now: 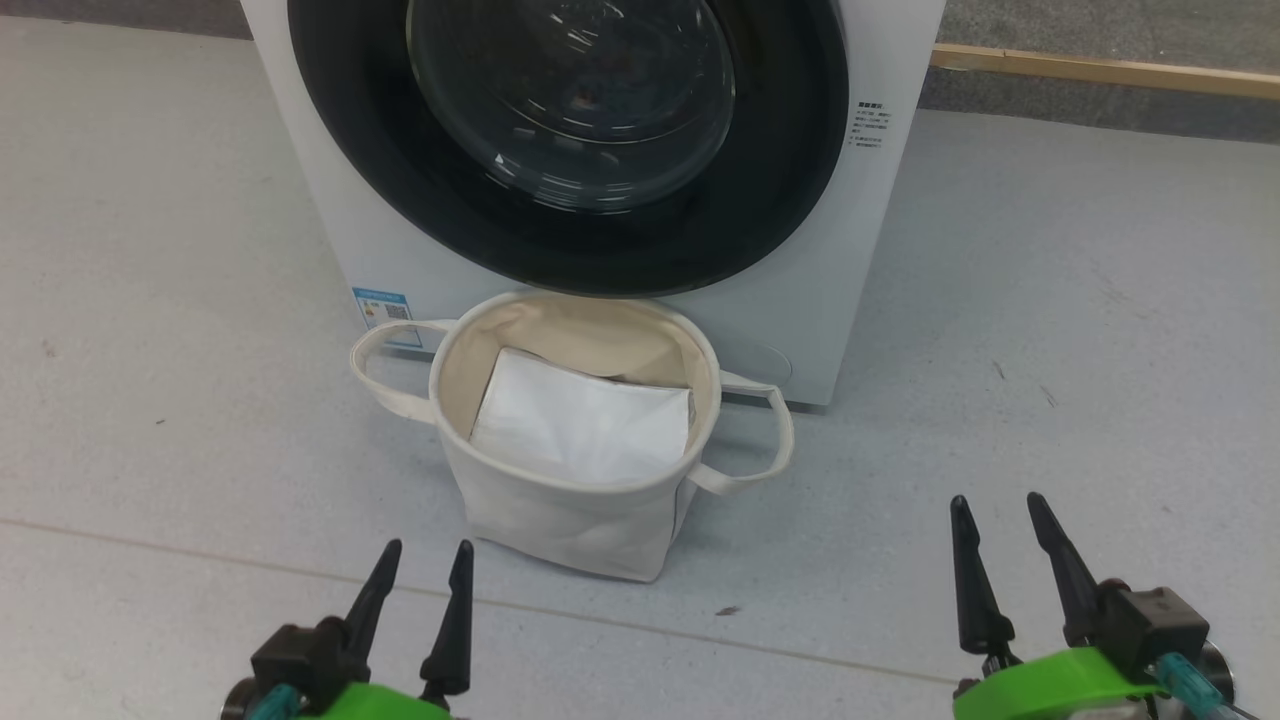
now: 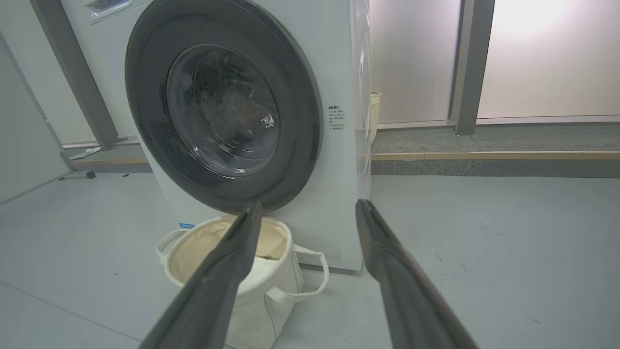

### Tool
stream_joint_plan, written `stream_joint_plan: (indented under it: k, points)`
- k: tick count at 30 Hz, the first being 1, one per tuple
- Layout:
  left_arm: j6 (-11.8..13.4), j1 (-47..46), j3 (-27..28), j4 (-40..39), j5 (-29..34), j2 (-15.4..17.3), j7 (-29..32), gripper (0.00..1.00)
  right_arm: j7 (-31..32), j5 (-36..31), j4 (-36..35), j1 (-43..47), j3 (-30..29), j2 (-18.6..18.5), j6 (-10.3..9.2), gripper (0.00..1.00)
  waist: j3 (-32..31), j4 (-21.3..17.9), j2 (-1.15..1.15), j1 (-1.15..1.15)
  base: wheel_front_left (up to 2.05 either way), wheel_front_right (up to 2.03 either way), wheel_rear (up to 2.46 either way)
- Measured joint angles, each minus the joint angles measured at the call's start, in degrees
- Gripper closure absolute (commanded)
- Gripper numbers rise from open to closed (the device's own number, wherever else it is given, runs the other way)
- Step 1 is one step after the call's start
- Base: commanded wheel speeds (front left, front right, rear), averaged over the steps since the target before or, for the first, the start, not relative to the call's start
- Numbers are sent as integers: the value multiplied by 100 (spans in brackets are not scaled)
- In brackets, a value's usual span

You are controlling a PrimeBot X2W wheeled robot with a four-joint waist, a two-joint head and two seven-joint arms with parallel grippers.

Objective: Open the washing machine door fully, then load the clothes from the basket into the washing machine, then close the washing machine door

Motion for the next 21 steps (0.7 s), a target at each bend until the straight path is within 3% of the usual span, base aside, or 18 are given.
stream_joint_plan:
  k: [9, 21]
  points:
    - [-5, 3, -268, 8, 300, 1, 0, 0, 0, 0, 191, -1, -60, 0, 0, 0, -28, -10, 0, 0, 0, 0, 0]
    - [-5, 10, -187, -66, 330, 5, 0, 0, 0, -8, 393, 0, -48, 1, 0, 0, -88, -17, 0, 0, 0, 0, 0]
